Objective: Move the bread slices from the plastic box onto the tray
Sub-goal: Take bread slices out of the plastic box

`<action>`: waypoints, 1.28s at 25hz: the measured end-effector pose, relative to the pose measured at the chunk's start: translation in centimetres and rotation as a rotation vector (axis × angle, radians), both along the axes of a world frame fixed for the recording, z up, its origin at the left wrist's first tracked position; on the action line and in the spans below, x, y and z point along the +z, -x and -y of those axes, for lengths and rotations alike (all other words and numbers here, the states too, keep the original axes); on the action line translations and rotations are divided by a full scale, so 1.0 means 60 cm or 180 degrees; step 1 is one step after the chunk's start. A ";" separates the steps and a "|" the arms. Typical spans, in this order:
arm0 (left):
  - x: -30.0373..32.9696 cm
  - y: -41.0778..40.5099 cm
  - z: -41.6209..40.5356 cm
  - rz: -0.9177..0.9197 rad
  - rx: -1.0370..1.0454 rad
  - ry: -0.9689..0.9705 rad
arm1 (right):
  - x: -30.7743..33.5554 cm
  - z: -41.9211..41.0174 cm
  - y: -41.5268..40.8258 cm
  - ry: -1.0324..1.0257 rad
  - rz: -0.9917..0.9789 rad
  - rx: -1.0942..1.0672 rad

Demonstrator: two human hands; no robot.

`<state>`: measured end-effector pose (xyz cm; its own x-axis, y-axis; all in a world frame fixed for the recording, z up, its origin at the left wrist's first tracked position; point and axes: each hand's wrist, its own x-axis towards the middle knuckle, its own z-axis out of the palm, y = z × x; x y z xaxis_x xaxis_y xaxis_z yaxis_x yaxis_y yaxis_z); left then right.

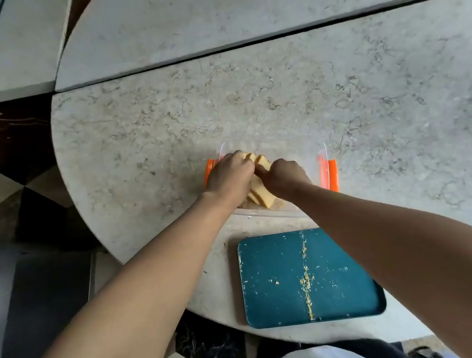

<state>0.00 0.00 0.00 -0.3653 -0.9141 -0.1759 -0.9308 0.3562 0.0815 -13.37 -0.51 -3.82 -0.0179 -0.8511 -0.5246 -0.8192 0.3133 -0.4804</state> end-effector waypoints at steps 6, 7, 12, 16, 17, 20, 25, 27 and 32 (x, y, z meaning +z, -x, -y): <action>-0.009 0.014 0.003 0.0061 0.0375 0.0072 | -0.010 -0.004 -0.008 -0.0272 0.0095 -0.0368; -0.011 0.014 0.003 0.0048 0.0400 0.0069 | -0.009 -0.004 -0.008 -0.0262 0.0107 -0.0410; -0.012 0.024 0.008 -0.0114 0.0567 0.0034 | -0.006 0.000 -0.006 -0.0250 0.0217 -0.0560; -0.015 0.027 0.004 -0.0229 0.0571 0.0059 | 0.003 -0.002 0.000 -0.0275 0.0281 -0.0671; -0.016 0.027 0.002 -0.0251 0.0570 0.0101 | 0.005 -0.004 0.002 -0.0281 0.0313 -0.0692; -0.016 0.029 0.000 -0.0546 0.0589 -0.0057 | 0.012 -0.008 0.012 -0.0330 0.0422 -0.0745; -0.019 0.032 -0.013 -0.1112 0.0905 -0.0343 | 0.029 -0.018 0.026 -0.0331 0.0416 -0.0841; -0.025 0.034 -0.017 -0.1229 0.1102 -0.0390 | 0.036 -0.021 0.025 -0.0298 0.0310 -0.0750; -0.046 0.039 -0.021 -0.1200 0.1082 -0.0467 | 0.040 -0.030 0.025 -0.0138 0.0005 -0.0440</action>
